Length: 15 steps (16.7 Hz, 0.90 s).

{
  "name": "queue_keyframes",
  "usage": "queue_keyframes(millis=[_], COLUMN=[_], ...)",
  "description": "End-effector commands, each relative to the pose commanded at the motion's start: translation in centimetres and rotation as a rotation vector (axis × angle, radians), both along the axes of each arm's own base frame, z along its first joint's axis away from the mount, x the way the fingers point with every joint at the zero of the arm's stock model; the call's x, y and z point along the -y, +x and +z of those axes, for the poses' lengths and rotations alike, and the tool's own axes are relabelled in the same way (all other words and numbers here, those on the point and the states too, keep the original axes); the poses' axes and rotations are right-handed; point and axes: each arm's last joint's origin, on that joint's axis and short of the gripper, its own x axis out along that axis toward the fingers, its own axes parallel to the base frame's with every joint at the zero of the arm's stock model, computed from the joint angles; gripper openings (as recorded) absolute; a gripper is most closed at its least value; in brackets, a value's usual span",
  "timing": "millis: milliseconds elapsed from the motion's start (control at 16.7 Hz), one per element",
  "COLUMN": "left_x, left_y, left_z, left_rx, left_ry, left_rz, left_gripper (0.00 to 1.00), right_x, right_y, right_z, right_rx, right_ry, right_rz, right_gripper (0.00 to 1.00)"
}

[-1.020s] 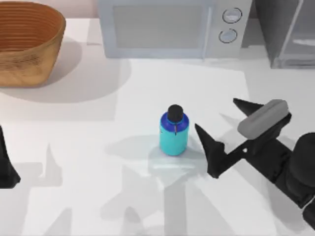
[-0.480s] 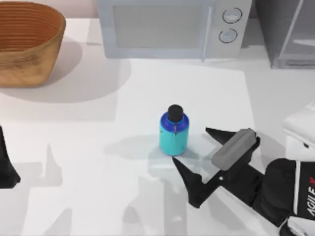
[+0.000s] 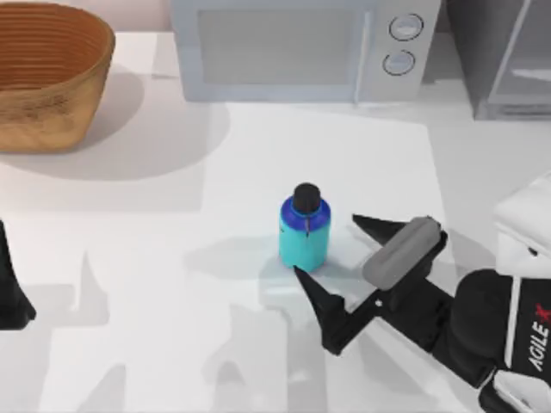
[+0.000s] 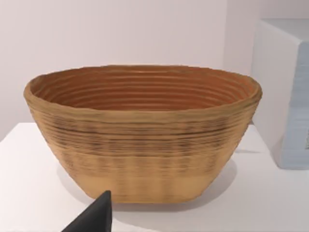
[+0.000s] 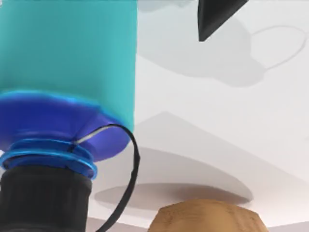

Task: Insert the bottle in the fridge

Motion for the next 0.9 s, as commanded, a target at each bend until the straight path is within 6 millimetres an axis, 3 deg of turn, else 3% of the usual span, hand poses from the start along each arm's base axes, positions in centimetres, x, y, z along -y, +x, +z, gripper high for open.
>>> queue_keyframes(millis=[540,900], left_x=[0.0,0.0], left_y=[0.0,0.0], left_z=[0.0,0.0], left_rx=[0.000,0.000], left_ry=[0.000,0.000], left_rz=[0.000,0.000], left_gripper=[1.00,1.00], right_x=[-3.2,-3.6], right_y=[3.2,3.5], right_z=[-0.3,-0.3], right_rx=[0.000,0.000], right_ry=[0.000,0.001], right_rz=[0.000,0.000], right_gripper=[1.00,1.00])
